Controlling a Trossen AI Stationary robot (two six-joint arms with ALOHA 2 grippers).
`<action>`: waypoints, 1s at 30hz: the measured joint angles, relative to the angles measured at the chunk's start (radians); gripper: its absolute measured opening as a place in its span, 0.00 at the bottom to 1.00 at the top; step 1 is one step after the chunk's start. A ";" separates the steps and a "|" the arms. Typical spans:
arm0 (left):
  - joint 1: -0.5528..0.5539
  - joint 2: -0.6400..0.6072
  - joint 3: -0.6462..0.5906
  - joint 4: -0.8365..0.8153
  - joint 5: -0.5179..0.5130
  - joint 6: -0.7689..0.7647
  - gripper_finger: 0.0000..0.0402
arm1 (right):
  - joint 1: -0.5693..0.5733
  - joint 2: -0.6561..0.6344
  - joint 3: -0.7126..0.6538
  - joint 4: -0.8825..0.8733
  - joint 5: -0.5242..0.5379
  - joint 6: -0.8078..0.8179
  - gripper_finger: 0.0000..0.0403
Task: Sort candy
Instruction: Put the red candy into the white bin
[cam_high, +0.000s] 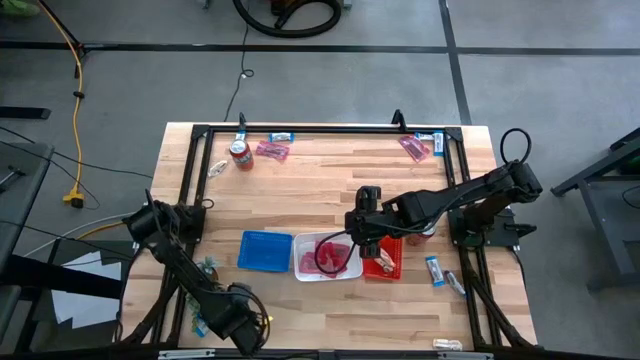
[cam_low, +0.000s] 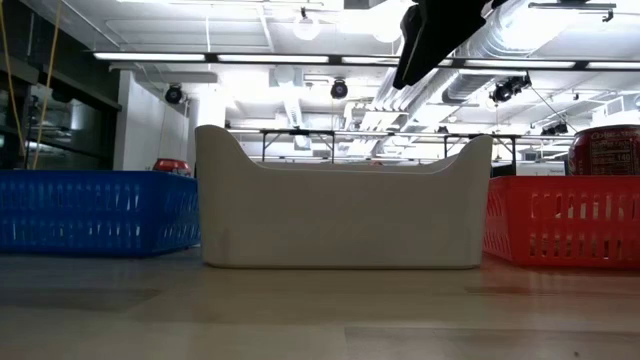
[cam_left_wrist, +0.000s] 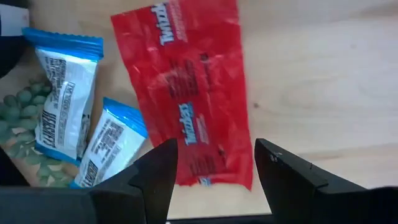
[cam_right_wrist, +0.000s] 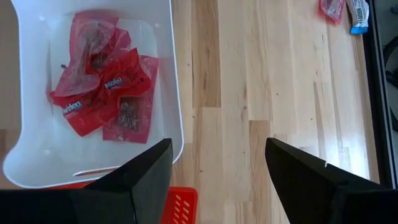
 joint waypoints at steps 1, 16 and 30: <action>-0.002 0.000 -0.006 0.003 0.000 -0.004 0.50 | 0.000 0.000 0.000 0.000 0.000 0.000 0.63; -0.005 0.000 -0.026 0.096 -0.037 0.070 0.21 | 0.000 0.000 0.000 0.000 0.000 0.000 0.63; -0.002 -0.086 -0.028 0.048 -0.105 0.236 0.00 | 0.000 -0.002 0.000 -0.004 -0.048 -0.040 0.63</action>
